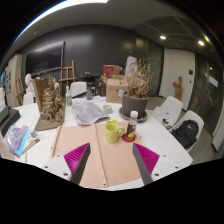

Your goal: Pour water

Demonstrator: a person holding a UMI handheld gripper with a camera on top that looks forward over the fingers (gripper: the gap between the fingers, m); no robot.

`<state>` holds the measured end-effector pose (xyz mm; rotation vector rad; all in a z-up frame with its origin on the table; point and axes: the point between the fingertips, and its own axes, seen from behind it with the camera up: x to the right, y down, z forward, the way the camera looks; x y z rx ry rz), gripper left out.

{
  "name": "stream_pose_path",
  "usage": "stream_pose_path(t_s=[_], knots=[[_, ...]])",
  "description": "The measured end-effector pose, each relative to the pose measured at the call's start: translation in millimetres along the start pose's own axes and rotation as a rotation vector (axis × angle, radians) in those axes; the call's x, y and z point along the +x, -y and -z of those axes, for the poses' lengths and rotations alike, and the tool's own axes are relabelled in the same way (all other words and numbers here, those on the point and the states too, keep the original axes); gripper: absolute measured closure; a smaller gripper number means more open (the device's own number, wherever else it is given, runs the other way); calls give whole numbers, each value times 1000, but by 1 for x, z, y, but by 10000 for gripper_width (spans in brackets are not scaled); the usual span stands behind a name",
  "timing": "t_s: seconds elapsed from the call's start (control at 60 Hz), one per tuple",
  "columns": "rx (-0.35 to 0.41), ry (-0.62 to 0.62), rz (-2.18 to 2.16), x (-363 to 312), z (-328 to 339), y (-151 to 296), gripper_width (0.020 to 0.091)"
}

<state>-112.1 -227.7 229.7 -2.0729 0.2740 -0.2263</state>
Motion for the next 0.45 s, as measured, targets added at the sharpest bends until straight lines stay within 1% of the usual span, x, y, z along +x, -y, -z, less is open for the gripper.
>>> stream_pose_path(t_s=[0.2,0.267,0.45], knots=[[11,-15,39,-25,45,-10,243],[1,-19,45,-28,49,-12,245],[5,-7,63,-33,57,-16,247]])
